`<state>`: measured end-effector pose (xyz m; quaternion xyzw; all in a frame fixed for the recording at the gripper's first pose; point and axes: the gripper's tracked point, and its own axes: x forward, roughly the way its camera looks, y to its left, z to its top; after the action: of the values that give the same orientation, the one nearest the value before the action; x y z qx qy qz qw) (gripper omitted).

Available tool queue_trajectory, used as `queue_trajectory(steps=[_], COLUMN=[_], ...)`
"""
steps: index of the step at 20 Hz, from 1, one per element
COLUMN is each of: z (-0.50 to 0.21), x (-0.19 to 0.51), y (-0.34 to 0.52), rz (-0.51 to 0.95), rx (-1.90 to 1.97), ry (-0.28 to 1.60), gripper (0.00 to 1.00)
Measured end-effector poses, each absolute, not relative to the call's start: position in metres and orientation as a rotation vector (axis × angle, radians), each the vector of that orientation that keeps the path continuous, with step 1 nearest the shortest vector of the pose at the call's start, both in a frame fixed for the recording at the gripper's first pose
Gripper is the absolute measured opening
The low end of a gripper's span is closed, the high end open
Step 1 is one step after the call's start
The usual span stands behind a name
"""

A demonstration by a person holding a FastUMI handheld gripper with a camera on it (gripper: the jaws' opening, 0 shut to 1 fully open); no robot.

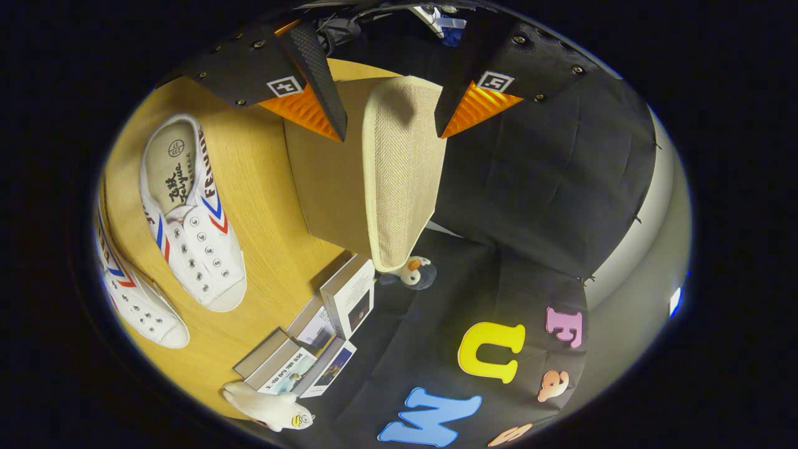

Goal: Open the storage box then place both shoes into the box .Put the left shoe in first, then the right shoe, with the right side of both shoes facing outward in a uniform manner.

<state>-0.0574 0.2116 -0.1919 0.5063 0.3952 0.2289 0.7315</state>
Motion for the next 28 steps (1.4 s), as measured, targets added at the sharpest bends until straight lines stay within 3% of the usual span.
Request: queue_trajectory(steps=[1, 3, 4, 8, 10, 28], z=[-0.193, -0.198, -0.194, -0.186, -0.186, -0.057], x=[-0.058, -0.057, -0.060, -0.062, -0.054, -0.037], y=[0.214, 0.217, 0.215, 0.204, 0.212, 0.259], rz=[0.499, 0.489, 0.494, 0.521, 0.514, 0.703], rx=[1.121, 1.133, 1.148, 1.130, 1.139, 0.996], ry=[0.882, 0.909, 0.916, 0.911, 0.900, 0.801], gripper=[0.83, 0.62, 0.42, 0.41, 0.06, 0.06])
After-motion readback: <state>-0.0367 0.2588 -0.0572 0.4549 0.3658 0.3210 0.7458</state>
